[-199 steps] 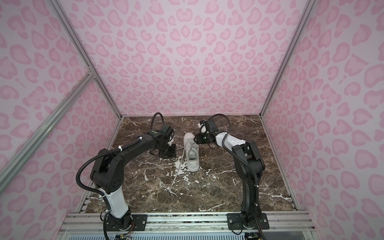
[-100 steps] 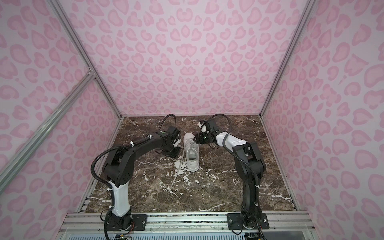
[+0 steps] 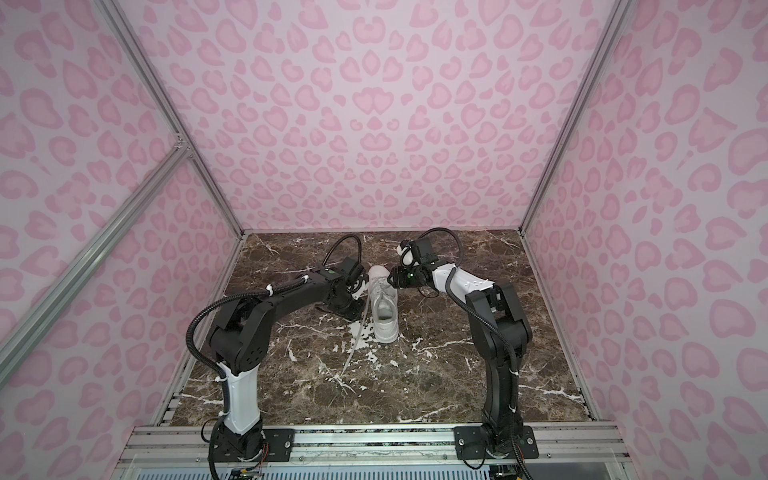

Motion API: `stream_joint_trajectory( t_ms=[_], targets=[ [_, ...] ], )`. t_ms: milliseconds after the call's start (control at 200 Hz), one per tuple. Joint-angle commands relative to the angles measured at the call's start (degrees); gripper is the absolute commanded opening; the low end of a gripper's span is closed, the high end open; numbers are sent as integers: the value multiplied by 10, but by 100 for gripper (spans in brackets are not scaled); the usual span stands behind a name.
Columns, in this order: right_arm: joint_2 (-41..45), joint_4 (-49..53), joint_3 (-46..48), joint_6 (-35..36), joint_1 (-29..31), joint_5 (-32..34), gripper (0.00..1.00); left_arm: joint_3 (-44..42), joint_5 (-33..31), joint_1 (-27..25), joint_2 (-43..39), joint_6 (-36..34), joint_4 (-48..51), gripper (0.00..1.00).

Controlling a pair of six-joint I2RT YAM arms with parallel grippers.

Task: Tie the shoes

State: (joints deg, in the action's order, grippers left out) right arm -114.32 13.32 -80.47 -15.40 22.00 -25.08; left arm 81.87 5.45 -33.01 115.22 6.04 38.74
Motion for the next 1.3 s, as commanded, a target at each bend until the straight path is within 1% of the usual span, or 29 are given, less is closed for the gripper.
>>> stream_joint_trajectory(
  t_ms=[0, 240, 295, 435, 580, 810, 930, 1055, 1125, 1300],
  targets=[
    [-3, 5, -2, 4, 0, -1, 58, -5, 4, -2, 9, 0, -10, 33],
    [-4, 6, -3, 4, 0, 0, 58, -18, -33, -5, 12, 1, -14, 25],
    [-3, 6, -3, 4, 0, 0, 58, -18, -39, -7, 12, 1, -15, 20],
    [-1, 6, -1, 3, 0, 1, 58, -15, -49, -7, 13, 2, -19, 3],
    [1, 5, -1, -4, 0, 13, 58, 2, -67, -2, 4, 5, -18, 3],
    [0, 13, 1, -21, -1, 42, 58, 73, -104, 25, -2, 16, 14, 3],
    [-1, 11, 5, -24, -2, 40, 58, 95, -100, 39, -8, 17, 20, 3],
    [-6, 22, -2, -24, -4, 44, 58, 118, -106, 42, -12, 19, 29, 3],
    [-10, 29, -7, -23, -5, 44, 58, 131, -99, 45, -21, 26, 26, 3],
    [-17, 30, -12, -22, -7, 23, 58, 174, -82, 51, -55, 46, 8, 3]
  ],
)
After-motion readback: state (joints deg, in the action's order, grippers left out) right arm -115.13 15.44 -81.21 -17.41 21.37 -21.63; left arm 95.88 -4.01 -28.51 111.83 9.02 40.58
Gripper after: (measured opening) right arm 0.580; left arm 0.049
